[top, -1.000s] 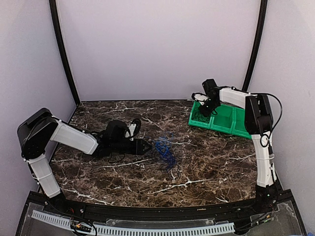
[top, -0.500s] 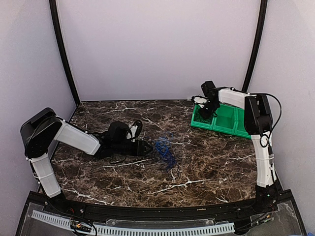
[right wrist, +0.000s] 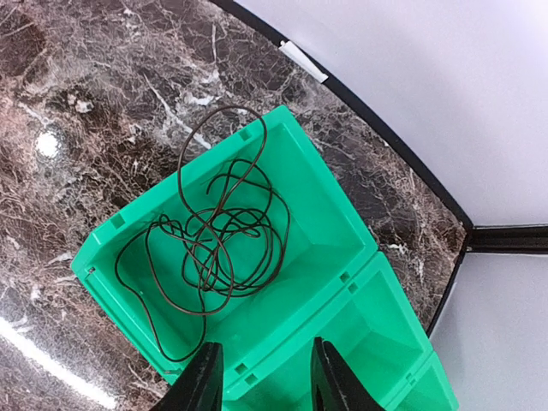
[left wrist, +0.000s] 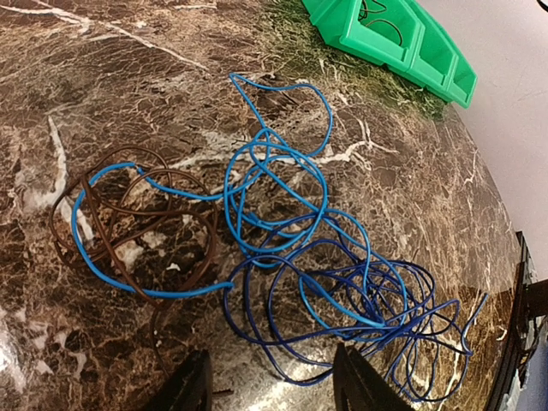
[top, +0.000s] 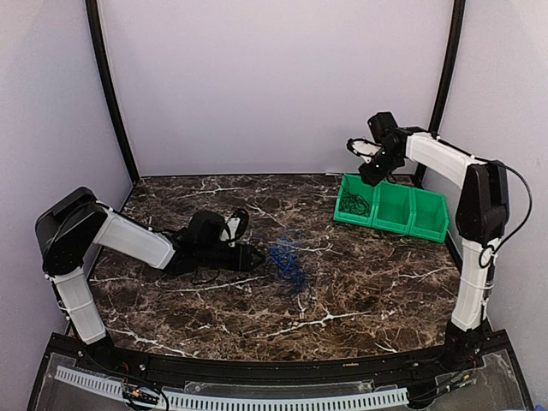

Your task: Untangle the cables

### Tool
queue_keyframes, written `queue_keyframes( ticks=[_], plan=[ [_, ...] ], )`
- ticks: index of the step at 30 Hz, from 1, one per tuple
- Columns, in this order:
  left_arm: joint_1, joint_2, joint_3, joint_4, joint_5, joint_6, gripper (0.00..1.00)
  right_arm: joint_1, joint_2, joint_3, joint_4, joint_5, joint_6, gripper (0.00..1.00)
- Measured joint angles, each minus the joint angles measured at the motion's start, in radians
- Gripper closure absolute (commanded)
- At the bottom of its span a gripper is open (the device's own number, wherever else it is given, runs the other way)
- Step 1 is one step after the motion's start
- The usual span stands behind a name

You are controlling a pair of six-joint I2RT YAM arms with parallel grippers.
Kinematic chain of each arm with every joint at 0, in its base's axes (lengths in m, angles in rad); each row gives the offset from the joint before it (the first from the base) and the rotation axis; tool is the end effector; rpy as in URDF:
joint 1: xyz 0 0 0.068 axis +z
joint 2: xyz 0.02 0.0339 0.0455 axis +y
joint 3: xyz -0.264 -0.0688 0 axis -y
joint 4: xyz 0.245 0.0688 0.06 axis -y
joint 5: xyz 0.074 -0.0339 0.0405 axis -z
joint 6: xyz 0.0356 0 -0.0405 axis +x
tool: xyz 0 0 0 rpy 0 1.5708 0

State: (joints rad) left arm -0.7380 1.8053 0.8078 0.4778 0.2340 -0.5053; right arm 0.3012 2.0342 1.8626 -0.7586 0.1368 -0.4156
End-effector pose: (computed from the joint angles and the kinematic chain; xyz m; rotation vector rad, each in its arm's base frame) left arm 0.2600 -0.2476 0.1430 0.4098 2.1967 -0.9660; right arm 0.4359 0.1303 0.2793 -0.8242 2.3623 -0.2185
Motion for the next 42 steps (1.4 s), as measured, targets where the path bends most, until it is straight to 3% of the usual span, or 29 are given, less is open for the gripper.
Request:
queue_keyframes(
  ticks=[8, 12, 20, 28, 37, 42],
  plan=[
    [0.000, -0.005, 0.022, -0.038, -0.012, 0.028, 0.49, 0.056, -0.074, -0.136, 0.010, -0.086, -0.038, 0.62],
    [0.000, -0.007, 0.049, -0.079, -0.019, 0.035, 0.48, 0.137, -0.118, -0.255, 0.016, -0.237, -0.083, 0.61],
    [0.022, -0.007, 0.104, -0.182, -0.045, -0.008, 0.51, 0.279, -0.171, -0.338, 0.018, -0.547, -0.156, 0.59],
    [0.044, 0.000, 0.110, -0.193, -0.011, -0.014, 0.57, 0.373, -0.172, -0.343, 0.034, -0.621, -0.176, 0.58],
    [0.044, 0.075, 0.129, -0.198, -0.018, 0.006, 0.61, 0.388, -0.170, -0.344, 0.063, -0.638, -0.177, 0.55],
    [0.044, 0.097, 0.139, -0.188, -0.031, 0.027, 0.75, 0.409, -0.141, -0.336, 0.087, -0.625, -0.175, 0.55]
  ],
)
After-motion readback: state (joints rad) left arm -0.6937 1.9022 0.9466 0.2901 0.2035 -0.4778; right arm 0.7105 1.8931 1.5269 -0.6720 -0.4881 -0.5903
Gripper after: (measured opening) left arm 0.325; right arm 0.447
